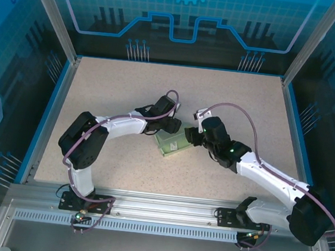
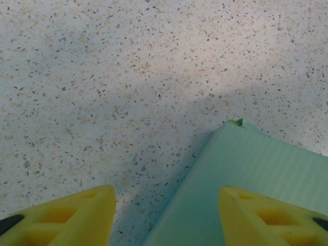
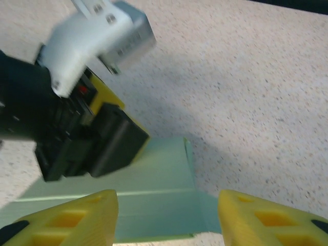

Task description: Fold the paper box

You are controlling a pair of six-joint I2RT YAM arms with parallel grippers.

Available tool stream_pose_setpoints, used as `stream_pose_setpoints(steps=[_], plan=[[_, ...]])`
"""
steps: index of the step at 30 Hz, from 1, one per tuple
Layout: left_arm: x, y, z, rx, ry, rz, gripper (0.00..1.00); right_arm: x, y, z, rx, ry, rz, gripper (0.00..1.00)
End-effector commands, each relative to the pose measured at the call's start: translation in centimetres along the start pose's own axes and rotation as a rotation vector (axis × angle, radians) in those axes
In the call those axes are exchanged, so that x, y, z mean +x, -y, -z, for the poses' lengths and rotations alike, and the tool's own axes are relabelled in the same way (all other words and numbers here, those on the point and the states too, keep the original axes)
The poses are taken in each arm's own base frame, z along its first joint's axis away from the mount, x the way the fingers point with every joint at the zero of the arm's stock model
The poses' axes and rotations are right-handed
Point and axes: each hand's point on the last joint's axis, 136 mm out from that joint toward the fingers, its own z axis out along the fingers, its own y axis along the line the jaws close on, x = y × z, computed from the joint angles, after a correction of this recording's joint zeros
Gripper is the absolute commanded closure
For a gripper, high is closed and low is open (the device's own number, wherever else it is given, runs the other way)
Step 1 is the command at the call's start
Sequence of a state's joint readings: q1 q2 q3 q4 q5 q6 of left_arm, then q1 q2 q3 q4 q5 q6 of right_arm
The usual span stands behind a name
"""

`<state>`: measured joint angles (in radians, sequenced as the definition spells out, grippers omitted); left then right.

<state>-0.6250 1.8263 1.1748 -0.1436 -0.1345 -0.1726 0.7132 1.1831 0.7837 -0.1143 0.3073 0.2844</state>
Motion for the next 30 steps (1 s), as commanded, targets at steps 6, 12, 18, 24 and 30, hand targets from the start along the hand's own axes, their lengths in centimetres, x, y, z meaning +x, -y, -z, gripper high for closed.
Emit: stream_pose_setpoints(steps=[6,12,18,24,30], plan=[[0.0,-0.2,-0.3,-0.021,0.005,-0.034,0.44,-0.6,-0.7,-1.6,-0.092,-0.061,-0.023,0.44],[-0.7,-0.2,0.2,-0.024,0.028,-0.032,0.44,2.7,0.8,-3.6,-0.043,-0.157,-0.061,0.44],[-1.9,-1.8,1.7,-0.103,0.081,-0.023,0.43,6.0,2.1,-4.6,0.007,-0.233,-0.088,0.44],[-2.3,-3.2,5.0,-0.129,0.145,0.004,0.41,9.1,3.0,-5.5,0.042,-0.305,-0.113,0.46],[1.4,-1.6,5.7,-0.012,0.036,0.005,0.4,10.2,3.2,-6.3,0.055,-0.343,-0.111,0.46]])
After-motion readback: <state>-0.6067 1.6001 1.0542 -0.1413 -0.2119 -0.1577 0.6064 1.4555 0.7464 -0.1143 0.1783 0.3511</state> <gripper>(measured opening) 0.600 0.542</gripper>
